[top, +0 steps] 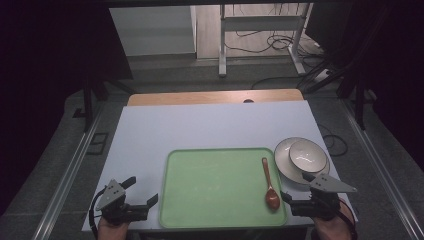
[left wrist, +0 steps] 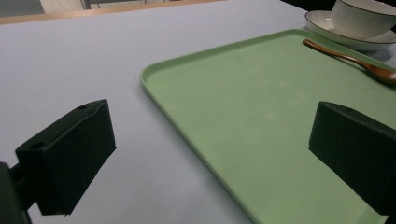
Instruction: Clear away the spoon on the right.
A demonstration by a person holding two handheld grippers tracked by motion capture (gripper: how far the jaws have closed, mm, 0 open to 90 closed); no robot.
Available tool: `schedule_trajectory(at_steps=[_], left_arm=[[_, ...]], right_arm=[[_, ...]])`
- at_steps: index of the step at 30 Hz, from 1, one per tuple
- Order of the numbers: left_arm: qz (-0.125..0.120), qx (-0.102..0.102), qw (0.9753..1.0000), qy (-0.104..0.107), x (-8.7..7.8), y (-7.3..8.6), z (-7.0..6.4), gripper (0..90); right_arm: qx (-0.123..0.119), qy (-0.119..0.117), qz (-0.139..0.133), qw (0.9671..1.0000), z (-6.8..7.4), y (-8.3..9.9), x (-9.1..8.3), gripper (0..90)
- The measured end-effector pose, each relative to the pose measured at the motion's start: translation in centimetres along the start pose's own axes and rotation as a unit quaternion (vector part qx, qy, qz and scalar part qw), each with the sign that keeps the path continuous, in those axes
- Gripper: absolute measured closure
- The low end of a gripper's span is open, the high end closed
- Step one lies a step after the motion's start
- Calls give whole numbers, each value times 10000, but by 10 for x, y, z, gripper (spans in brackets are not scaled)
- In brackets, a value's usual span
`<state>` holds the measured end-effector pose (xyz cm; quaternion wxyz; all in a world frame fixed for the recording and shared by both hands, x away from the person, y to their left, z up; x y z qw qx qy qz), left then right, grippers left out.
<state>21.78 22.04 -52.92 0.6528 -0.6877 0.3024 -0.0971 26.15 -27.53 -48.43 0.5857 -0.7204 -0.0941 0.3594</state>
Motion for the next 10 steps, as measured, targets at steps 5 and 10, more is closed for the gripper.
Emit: schedule_trajectory(at_steps=[5, 10], left_arm=[[3, 0, 10000, -2, 0, 0, 0, 2], [16, 18, 10000, -1, 1, 0, 0, 2]], right_arm=[[161, 41, 111, 9998, -5, 12, -2, 45], [199, 26, 173, 9996, -7, 14, -1, 44]])
Point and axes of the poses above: each handheld gripper's, and its own axes: x roughly forward along the jaws, y roughly out of its underside, z roughly to its left, the point moved 4 cm from there along x, roughly forward along the jaws, and after that the axes turned 8 degrees about -z, right-handed, at the moved point
